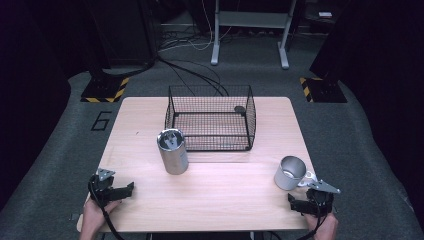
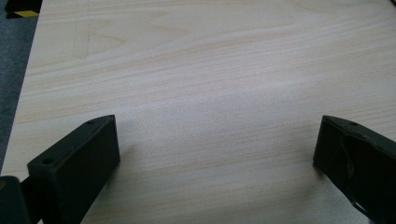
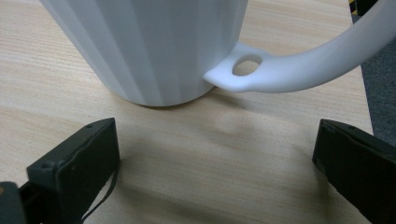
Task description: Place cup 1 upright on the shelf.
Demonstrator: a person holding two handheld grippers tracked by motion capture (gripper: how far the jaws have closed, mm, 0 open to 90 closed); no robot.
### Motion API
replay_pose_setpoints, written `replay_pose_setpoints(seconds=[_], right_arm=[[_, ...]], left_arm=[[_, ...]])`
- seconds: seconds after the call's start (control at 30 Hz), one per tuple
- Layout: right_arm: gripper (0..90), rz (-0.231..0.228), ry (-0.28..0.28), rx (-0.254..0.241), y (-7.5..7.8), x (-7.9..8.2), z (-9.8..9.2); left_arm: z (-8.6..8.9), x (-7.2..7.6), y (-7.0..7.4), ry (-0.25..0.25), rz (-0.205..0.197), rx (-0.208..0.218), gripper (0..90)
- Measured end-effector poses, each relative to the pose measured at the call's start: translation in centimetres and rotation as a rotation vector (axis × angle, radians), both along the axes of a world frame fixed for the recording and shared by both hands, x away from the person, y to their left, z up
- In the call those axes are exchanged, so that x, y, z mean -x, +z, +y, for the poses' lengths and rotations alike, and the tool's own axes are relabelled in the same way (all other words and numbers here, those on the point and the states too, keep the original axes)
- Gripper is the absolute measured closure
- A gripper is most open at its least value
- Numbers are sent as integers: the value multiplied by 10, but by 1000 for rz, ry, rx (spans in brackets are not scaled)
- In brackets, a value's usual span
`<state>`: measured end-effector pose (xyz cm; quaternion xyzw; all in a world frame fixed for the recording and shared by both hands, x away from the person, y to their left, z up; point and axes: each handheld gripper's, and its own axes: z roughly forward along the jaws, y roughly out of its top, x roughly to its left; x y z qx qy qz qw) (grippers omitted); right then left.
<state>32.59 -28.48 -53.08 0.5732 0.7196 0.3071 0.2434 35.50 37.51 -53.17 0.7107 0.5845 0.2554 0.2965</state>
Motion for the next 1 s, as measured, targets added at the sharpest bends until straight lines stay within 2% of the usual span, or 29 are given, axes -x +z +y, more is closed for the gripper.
replay_pose_setpoints(seconds=[0.1,0.13,0.2,0.23,0.33,0.37,0.5,0.57,0.7,0.8,1.0], right_arm=[[0,0,0,0,0,0,0],[0,0,1,0,0,0,0],[0,0,2,0,0,0,0],[0,0,2,0,0,0,0],[0,0,1,0,0,0,0],[0,0,1,0,0,0,0],[0,0,0,0,0,0,0],[0,-2,1,1,0,0,0],[0,-2,1,2,0,0,0],[1,-1,0,0,0,0,0],[1,-1,1,0,0,0,0]], left_arm=[[0,-1,-1,12,-2,18,0],[0,-1,0,5,11,5,2],[-2,-1,1,6,23,6,1],[-3,-1,3,-18,39,3,2],[-7,-2,4,-35,35,14,2],[-11,-2,7,-48,18,30,0],[-15,-2,14,-72,-10,47,0],[-20,-2,20,-99,-24,49,0],[-27,-2,29,-144,-22,56,0],[-31,-3,36,-165,-37,76,0],[-40,-8,49,-200,-46,74,0]])
